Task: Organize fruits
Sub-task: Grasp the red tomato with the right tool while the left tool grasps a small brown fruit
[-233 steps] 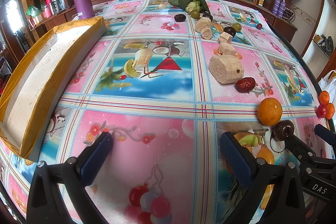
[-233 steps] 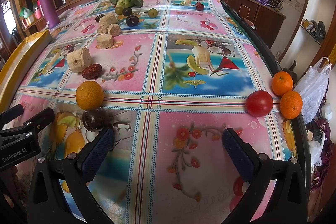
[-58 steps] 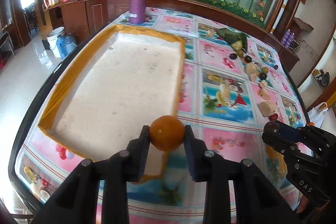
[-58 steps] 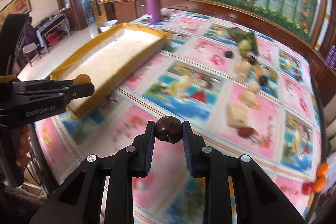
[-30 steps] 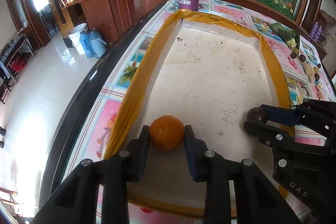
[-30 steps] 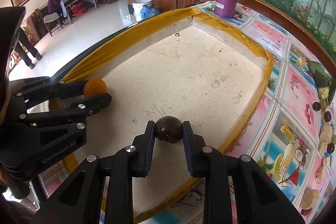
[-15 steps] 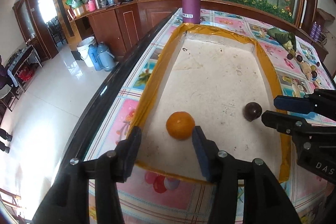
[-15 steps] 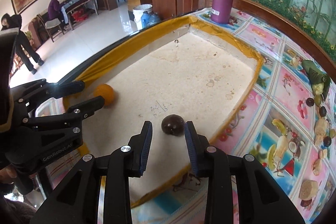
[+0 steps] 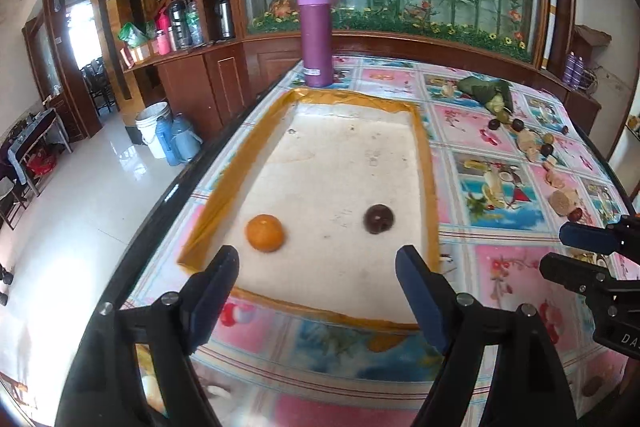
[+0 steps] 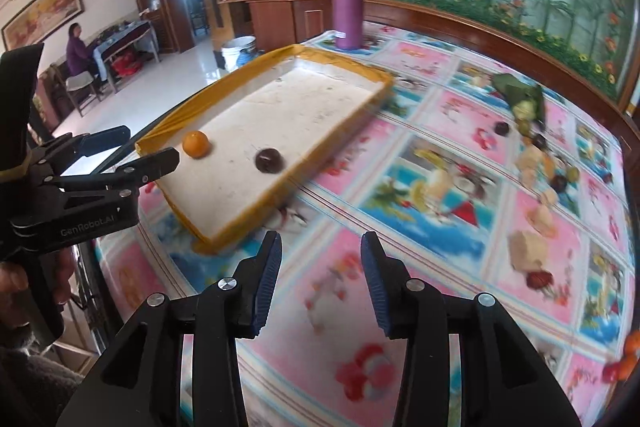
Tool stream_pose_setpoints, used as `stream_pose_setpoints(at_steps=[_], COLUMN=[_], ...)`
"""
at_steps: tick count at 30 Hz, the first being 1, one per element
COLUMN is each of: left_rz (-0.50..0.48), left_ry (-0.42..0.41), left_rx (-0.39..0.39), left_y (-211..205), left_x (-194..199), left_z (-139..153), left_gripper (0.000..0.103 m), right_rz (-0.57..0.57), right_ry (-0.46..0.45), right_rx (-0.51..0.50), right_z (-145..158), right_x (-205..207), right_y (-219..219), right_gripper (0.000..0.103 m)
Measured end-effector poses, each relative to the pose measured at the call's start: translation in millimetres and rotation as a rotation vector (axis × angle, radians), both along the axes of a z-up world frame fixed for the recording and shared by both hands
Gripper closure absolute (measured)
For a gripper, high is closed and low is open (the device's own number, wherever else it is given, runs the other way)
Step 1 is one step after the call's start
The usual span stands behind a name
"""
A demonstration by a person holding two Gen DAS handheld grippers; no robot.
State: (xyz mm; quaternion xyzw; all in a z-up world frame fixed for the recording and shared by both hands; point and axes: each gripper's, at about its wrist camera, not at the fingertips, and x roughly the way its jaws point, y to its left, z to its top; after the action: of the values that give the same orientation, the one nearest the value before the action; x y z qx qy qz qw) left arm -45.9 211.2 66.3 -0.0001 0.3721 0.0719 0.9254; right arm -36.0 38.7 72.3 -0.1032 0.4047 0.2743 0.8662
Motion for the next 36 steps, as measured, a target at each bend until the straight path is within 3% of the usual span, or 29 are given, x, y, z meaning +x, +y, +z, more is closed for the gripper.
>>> stream_pose_setpoints(at_steps=[14,24,36], left_rz=[-0.248,-0.308,-0.285], left_ry=[0.066,0.106,0.137], left_rx=[-0.017,-0.029,-0.017], left_y=[-130,-184,-191], left_x=[9,2,-9], left_z=[-7,-14,-17], left_gripper=[0.02,0.02,0.02], right_rz=[-0.33,-0.561,-0.58], right_ry=[-0.016,0.01,0.079], right_rx=[0.006,-0.038,0.016], right_z=[1,-17,-39], right_x=[-16,-22,4], right_y=[-173,-298,-340], right_gripper=[0.061,0.06,0.059])
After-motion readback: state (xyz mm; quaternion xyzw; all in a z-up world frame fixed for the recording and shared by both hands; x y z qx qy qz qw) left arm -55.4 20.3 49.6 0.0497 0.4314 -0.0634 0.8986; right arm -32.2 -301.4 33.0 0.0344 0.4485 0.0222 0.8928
